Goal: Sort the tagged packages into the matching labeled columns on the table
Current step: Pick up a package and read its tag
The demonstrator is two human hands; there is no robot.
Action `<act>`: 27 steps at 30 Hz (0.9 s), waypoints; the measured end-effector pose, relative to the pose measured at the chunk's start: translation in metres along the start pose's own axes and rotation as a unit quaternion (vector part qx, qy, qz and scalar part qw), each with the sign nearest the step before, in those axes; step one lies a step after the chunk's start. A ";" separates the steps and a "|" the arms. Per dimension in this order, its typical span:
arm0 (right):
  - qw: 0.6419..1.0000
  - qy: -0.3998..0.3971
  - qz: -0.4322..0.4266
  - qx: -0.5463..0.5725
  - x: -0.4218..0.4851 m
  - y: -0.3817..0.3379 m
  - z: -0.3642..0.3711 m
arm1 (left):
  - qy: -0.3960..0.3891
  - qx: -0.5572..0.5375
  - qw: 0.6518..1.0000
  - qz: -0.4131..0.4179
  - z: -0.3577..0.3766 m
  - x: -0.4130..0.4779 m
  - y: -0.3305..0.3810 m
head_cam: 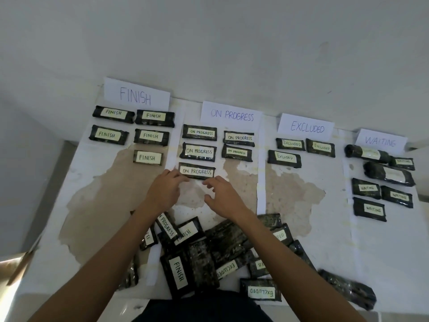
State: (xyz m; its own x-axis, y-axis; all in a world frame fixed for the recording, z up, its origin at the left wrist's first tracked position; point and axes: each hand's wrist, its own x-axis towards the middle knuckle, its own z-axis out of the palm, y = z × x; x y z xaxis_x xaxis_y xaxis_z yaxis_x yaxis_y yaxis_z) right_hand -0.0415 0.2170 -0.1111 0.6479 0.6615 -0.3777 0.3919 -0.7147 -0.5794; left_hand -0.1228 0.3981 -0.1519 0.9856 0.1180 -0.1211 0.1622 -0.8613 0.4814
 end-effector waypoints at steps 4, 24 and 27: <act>0.999 -0.035 -0.019 0.000 -0.008 -0.009 0.014 | -0.029 -0.013 0.999 -0.039 -0.002 -0.047 -0.014; 0.999 -0.044 -0.012 0.010 -0.022 -0.003 0.023 | -0.074 0.121 0.990 0.024 0.007 -0.063 -0.014; 1.000 0.010 -0.022 0.009 -0.024 0.005 0.012 | -0.034 0.094 0.995 0.017 0.005 -0.048 0.001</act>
State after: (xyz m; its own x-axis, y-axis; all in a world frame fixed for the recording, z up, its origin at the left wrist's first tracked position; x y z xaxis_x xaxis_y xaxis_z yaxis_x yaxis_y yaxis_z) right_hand -0.0628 0.2006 -0.1139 0.6441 0.6868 -0.3368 0.4084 -0.6811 -0.6078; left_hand -0.1698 0.3894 -0.1503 0.9838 0.0601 -0.1687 0.1117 -0.9423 0.3156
